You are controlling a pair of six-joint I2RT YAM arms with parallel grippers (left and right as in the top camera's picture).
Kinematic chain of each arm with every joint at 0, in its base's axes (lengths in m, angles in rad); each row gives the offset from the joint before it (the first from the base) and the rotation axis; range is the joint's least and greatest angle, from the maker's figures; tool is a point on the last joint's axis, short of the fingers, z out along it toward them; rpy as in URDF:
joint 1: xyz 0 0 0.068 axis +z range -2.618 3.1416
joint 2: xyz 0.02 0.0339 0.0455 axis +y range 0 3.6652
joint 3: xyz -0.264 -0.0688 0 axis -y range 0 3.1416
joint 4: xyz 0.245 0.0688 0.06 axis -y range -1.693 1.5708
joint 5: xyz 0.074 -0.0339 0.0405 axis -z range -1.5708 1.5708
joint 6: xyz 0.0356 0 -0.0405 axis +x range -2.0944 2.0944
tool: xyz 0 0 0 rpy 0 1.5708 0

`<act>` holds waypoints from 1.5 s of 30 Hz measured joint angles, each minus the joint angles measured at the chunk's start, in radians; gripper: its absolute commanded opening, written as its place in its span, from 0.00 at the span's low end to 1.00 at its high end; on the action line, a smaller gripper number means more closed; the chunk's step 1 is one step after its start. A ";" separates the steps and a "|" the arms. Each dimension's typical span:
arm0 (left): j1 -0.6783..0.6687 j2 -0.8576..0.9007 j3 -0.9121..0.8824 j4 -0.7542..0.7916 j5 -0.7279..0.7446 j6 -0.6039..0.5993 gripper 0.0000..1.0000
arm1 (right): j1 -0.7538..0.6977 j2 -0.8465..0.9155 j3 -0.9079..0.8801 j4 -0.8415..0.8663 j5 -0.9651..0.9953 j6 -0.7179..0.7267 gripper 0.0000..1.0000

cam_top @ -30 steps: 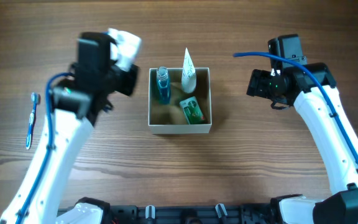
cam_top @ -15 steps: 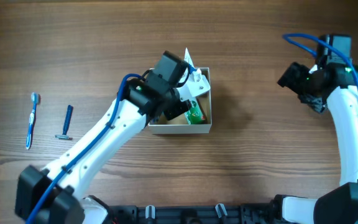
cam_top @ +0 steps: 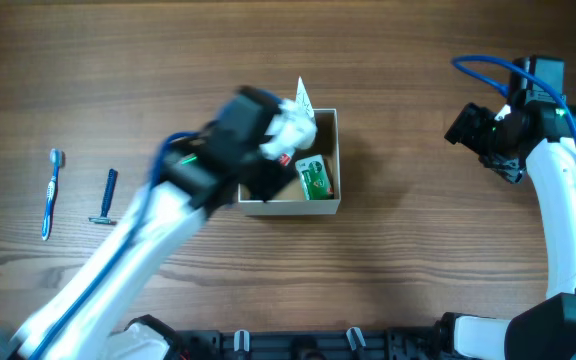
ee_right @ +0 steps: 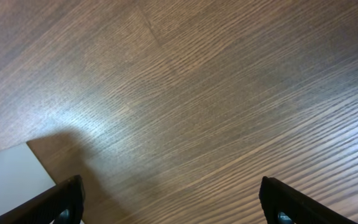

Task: Pack container
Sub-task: 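Drop the toothpaste tube into the box with the left gripper, then grasp the blue razor with the left gripper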

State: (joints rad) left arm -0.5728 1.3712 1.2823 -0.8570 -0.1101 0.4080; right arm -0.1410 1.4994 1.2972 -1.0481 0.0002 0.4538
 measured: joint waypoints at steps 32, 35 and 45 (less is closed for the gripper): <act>0.947 0.588 -0.048 0.005 0.093 -0.362 0.67 | 0.000 0.000 0.000 -0.020 0.000 -0.041 0.91; 0.947 0.586 -0.051 0.002 0.097 -0.364 0.37 | 0.000 0.000 0.000 -0.022 0.000 -0.041 0.91; 0.947 0.584 -0.053 0.008 0.109 -0.365 0.04 | 0.000 0.000 0.000 -0.026 0.000 -0.041 0.91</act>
State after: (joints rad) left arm 0.3744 1.9549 1.2289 -0.8490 -0.0010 0.0425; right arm -0.1410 1.4994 1.2972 -1.0740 0.0002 0.4126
